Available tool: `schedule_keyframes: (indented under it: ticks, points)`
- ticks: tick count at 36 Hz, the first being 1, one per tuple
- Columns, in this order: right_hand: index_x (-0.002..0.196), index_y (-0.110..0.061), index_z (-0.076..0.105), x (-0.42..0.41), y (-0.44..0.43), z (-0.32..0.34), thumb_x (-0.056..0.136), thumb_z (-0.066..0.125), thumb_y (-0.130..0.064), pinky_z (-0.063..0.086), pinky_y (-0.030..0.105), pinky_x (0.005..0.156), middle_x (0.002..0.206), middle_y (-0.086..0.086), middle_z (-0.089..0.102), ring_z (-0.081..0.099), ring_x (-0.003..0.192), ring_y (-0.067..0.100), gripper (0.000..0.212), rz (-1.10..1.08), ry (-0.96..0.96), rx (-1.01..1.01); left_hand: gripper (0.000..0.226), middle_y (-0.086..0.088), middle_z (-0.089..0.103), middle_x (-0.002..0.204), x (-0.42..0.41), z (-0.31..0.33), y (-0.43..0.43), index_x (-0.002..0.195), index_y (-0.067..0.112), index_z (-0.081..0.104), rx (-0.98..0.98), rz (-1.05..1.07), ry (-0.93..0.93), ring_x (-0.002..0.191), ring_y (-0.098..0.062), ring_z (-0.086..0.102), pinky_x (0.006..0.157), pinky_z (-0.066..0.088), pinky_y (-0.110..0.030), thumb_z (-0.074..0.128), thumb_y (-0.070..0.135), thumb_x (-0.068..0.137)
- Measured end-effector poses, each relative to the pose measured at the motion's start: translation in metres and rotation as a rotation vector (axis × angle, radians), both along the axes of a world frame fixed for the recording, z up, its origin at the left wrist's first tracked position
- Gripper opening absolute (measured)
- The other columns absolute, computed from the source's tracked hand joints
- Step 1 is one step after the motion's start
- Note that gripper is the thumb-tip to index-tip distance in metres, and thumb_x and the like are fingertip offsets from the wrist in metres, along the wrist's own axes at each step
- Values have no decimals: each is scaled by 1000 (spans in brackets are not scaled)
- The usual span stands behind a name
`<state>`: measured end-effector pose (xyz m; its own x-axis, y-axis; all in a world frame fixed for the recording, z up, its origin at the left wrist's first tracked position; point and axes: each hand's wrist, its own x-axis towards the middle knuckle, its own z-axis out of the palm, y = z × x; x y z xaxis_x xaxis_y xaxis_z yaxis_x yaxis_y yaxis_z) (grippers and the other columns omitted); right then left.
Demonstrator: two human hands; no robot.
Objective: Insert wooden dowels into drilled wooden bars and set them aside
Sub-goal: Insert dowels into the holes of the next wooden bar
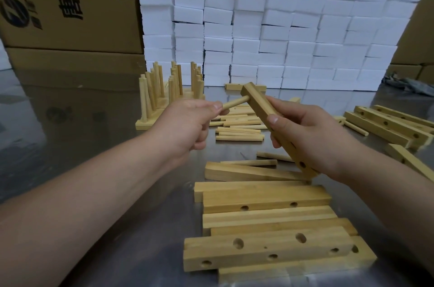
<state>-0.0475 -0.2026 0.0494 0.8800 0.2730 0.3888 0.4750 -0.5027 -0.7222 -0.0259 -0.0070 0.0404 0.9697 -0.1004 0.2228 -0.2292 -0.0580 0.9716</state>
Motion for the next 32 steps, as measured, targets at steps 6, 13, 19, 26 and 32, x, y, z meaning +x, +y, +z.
schedule_keyframes:
  ticks: [6,13,19,26,32]
  points:
    - [98,-64,51,11,-1,-5,96,44,-35,36,6,43,62,-10,63,48,52,-1,29,-55,-3,86,23,5,47,58,2,-3,1,92,23,61,120,106,-66,44,-8,38,43,33,-20,42,36,96]
    - [114,-29,58,35,-17,-8,97,41,-34,42,30,61,53,-11,62,54,67,15,24,-401,75,430,14,14,59,79,3,-11,3,83,32,62,464,95,-144,70,-1,52,60,37,-19,50,30,90]
    - [91,-21,60,38,-20,-7,97,43,-33,36,27,53,59,-9,62,53,63,14,22,-483,207,554,9,24,63,87,0,-16,2,85,40,70,880,-176,-53,86,2,56,74,45,-17,62,39,81]
    - [81,-23,59,38,-16,-11,97,44,-34,38,30,58,66,-5,62,55,70,18,24,-470,194,525,8,22,64,79,-1,-14,3,79,41,70,888,-247,-76,76,4,55,64,40,-16,65,46,75]
    - [83,-23,60,37,-16,-12,96,44,-32,40,31,62,64,-5,63,55,70,18,23,-455,180,528,15,21,62,80,-2,-14,2,83,38,71,930,-257,-105,75,5,55,65,42,-17,64,48,75]
